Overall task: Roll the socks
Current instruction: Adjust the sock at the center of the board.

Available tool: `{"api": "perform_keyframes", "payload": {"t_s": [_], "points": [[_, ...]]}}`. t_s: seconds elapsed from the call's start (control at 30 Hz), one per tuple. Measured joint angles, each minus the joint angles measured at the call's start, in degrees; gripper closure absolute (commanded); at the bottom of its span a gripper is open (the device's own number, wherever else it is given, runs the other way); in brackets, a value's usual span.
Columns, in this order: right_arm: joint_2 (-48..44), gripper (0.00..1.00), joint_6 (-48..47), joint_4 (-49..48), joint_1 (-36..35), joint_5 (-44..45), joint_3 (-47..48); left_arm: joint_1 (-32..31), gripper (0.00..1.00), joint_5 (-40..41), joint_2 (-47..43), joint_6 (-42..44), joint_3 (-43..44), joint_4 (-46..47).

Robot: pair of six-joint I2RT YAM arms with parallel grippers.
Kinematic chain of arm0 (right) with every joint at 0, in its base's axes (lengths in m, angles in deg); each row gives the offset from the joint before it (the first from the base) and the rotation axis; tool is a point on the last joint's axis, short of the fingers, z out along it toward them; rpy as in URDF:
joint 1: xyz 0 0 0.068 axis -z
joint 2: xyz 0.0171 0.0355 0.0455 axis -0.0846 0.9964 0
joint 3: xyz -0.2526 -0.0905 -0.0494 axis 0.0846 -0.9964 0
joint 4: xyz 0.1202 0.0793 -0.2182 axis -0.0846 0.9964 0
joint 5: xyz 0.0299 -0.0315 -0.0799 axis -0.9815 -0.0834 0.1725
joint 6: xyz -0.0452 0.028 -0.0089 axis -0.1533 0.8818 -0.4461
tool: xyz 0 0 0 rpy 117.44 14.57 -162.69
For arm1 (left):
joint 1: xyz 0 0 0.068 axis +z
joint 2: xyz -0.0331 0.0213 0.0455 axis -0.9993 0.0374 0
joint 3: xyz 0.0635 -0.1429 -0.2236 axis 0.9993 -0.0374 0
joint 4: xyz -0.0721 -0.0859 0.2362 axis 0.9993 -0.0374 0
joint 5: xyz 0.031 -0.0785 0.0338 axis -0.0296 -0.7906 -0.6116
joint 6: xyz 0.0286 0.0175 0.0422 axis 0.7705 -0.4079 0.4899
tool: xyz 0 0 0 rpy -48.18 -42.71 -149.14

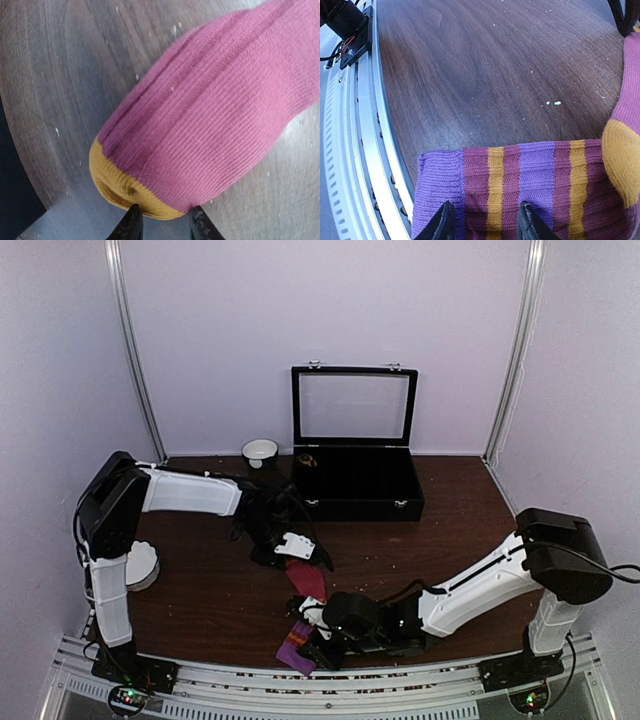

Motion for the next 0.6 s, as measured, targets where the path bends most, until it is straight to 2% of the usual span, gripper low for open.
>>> {"api": "perform_keyframes", "payload": {"t_s": [0.07, 0.13, 0.17, 0.33, 0.6], "points": [[0.0, 0.59, 0.0, 0.0, 0.0, 0.0, -0.1, -0.4, 0.79, -0.6, 0.9, -0.4, 1.3, -0.8], [-0.1, 0.6, 0.0, -0.2, 0.0, 0.0, -0.3, -0.9, 0.97, -1.9, 2.0, -1.1, 3.0, -2.5], [-0.2, 0.6, 0.0, -0.3, 0.0, 0.0, -0.4, -1.0, 1.0, -2.6, 2.8, -1.3, 4.1, -3.5], [-0.5, 0.62, 0.0, -0.5, 0.0, -0.1, -1.0, -1.3, 1.0, -6.3, 5.6, -3.2, 9.6, -9.0], [-1.0, 0.64, 0.2, -1.3, 0.0, -0.3, -2.0, -1.3, 1.0, -12.7, 5.2, -7.7, 12.8, -16.3]]}}
